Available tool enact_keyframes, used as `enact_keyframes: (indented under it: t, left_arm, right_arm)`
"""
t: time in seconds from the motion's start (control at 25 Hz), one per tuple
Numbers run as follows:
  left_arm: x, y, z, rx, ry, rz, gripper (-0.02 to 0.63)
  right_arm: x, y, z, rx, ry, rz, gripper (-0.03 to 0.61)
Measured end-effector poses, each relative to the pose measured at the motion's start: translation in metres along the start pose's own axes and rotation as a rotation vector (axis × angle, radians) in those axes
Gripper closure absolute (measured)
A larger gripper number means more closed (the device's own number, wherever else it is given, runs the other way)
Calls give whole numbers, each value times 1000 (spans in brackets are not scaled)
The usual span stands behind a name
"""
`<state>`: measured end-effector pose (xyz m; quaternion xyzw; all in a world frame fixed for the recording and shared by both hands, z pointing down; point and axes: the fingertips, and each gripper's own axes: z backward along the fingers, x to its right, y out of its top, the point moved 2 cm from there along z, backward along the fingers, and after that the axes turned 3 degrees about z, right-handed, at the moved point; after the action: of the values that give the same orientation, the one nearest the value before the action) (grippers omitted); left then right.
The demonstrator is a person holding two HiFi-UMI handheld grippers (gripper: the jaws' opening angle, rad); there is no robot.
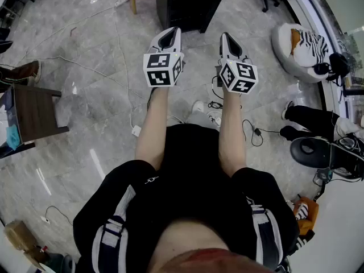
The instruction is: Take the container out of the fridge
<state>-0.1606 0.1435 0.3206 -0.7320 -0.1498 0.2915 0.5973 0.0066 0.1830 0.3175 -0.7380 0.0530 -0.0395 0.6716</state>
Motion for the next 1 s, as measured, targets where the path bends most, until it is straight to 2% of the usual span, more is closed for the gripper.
enact_keyframes:
  t: [0.56, 0.88, 1.0]
  left_arm:
    - [-20, 9, -2, 27, 28, 33, 604]
    - [-32, 12, -27, 25, 47, 27, 604]
    - [-36, 11, -44, 14, 51, -2, 604]
  right_arm:
    - [8, 15, -13, 58, -47, -18, 568]
    - [18, 17, -42, 80, -11, -42, 568]
    - [29, 12, -61, 92, -3, -73, 568]
